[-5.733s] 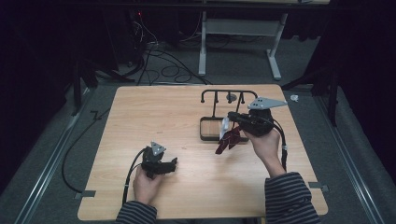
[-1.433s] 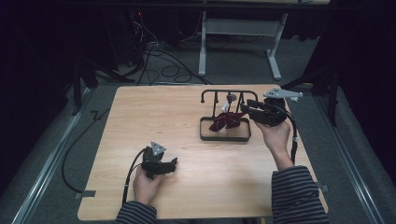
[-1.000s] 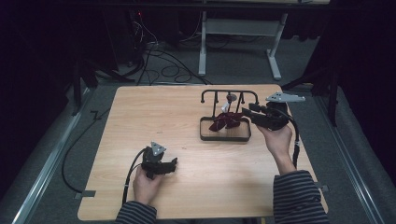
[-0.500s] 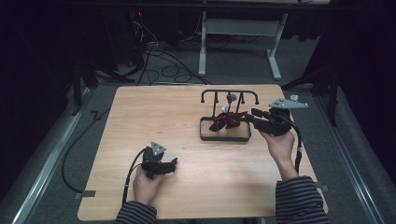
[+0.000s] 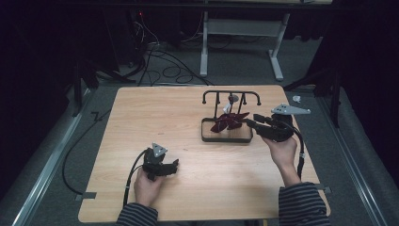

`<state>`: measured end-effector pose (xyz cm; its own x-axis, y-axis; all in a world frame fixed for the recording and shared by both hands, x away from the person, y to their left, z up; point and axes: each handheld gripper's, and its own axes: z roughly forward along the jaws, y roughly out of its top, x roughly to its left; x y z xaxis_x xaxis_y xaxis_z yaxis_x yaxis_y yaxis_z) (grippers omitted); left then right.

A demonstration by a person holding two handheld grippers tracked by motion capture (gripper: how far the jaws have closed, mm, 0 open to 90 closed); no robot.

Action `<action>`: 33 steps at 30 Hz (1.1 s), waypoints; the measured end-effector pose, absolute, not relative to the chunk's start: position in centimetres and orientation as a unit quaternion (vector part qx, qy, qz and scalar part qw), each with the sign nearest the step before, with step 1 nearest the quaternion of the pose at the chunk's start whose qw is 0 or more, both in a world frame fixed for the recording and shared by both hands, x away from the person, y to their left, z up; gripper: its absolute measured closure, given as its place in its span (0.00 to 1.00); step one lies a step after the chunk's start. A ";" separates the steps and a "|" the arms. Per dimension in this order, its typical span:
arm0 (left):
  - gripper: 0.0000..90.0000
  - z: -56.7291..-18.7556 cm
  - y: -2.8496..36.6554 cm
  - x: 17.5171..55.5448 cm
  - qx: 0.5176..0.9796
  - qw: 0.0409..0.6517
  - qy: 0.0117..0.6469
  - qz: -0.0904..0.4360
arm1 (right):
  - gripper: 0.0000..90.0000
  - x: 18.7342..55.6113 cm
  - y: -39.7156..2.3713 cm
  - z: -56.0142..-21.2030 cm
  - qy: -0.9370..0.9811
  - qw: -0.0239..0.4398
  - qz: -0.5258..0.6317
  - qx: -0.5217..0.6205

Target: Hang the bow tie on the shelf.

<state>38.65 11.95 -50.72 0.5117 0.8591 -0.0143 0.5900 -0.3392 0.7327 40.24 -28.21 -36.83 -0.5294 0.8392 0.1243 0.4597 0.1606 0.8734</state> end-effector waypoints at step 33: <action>0.22 -50.7 12.0 38.7 0.796 0.350 0.455 0.191 | 0.67 38.3 -28.1 -41.9 0.740 0.160 0.467 0.457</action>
<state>38.65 11.96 -50.71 0.5127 0.8585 -0.0148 0.5906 -0.3401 0.7318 38.33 -28.11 -41.94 -0.5309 0.8257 0.1906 0.5278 0.1462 0.8367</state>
